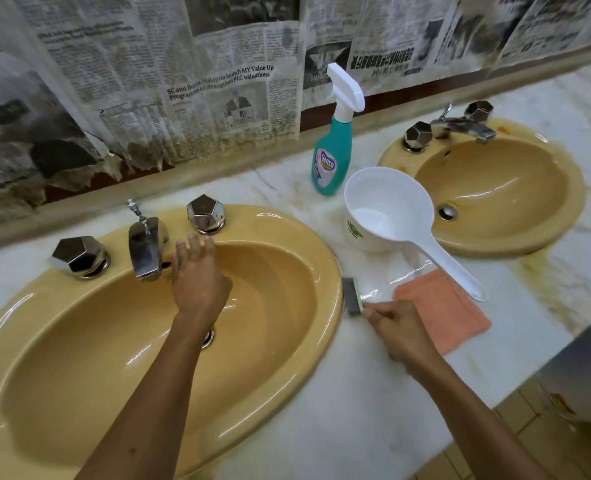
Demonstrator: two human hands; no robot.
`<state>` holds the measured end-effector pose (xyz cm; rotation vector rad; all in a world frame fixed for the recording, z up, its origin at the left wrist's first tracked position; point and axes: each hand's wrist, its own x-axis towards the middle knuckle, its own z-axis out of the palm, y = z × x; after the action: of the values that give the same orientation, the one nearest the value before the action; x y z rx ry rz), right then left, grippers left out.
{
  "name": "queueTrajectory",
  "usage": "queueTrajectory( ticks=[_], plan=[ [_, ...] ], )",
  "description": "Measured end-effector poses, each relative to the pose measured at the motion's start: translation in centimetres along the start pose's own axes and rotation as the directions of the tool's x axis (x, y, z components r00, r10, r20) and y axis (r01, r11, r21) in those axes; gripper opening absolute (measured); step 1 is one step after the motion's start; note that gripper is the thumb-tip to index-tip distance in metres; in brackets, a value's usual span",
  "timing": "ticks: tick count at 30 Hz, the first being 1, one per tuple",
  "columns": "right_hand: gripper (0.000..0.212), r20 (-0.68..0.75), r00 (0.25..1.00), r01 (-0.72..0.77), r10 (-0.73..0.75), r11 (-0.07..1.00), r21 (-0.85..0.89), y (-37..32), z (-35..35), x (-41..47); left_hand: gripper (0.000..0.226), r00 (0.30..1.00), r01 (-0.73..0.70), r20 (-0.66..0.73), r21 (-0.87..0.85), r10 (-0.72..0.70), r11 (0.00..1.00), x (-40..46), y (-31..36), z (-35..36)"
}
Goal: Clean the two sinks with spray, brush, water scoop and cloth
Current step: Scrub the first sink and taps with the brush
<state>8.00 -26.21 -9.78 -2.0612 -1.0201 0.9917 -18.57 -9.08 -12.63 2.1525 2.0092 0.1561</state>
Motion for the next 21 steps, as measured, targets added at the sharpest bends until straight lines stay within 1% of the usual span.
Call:
queueTrajectory(
  ticks=[2,3,5,8,10,12,15,17,20,21],
  plan=[
    [0.037,0.053,0.997,-0.051,0.053,0.998,-0.030,-1.0,-0.6,-0.4,0.075,1.000,0.006,-0.002,0.005,-0.006,1.000,0.1,0.1,0.1],
    [0.040,0.047,0.997,-0.064,0.067,0.995,-0.070,-2.2,-0.6,0.8,0.075,1.000,0.011,0.004,0.007,-0.011,1.000,0.1,0.2,0.1],
    [0.039,-0.017,0.999,-0.033,0.031,0.992,-0.122,-5.8,0.5,4.2,0.075,1.000,0.019,0.004,0.008,-0.019,1.000,0.1,0.4,0.1],
    [0.018,-0.076,0.996,0.022,-0.040,0.975,-0.220,-11.3,3.5,8.7,0.074,1.000,0.024,-0.015,0.022,-0.024,0.999,-0.1,0.5,0.1],
    [0.020,-0.051,0.998,0.030,-0.048,0.953,-0.302,-13.3,5.7,9.3,0.075,1.000,0.020,-0.021,0.024,-0.020,1.000,-0.2,0.5,0.2],
    [0.019,-0.025,0.995,0.076,-0.094,0.912,-0.404,-14.0,7.4,9.0,0.076,1.000,0.021,-0.015,0.027,-0.020,0.999,-0.2,0.7,0.0],
    [0.020,-0.003,0.985,0.150,-0.171,0.871,-0.469,-14.9,9.7,9.7,0.075,1.000,0.023,-0.003,0.029,-0.023,0.999,-0.3,0.7,-0.2],
    [0.020,0.039,0.977,0.203,-0.209,0.866,-0.458,-16.1,11.2,10.1,0.075,1.000,0.015,0.000,0.022,-0.015,1.000,-0.4,0.6,-0.4],
    [0.014,0.212,0.937,0.349,-0.278,0.795,-0.495,-17.2,12.3,10.1,0.076,1.000,0.002,-0.006,0.018,-0.002,1.000,-0.3,0.2,-0.5],
    [0.011,0.238,0.931,0.363,-0.277,0.776,-0.515,-17.1,11.9,10.4,0.076,1.000,0.002,-0.004,0.014,-0.002,1.000,-0.4,0.1,-0.5]
  ],
)
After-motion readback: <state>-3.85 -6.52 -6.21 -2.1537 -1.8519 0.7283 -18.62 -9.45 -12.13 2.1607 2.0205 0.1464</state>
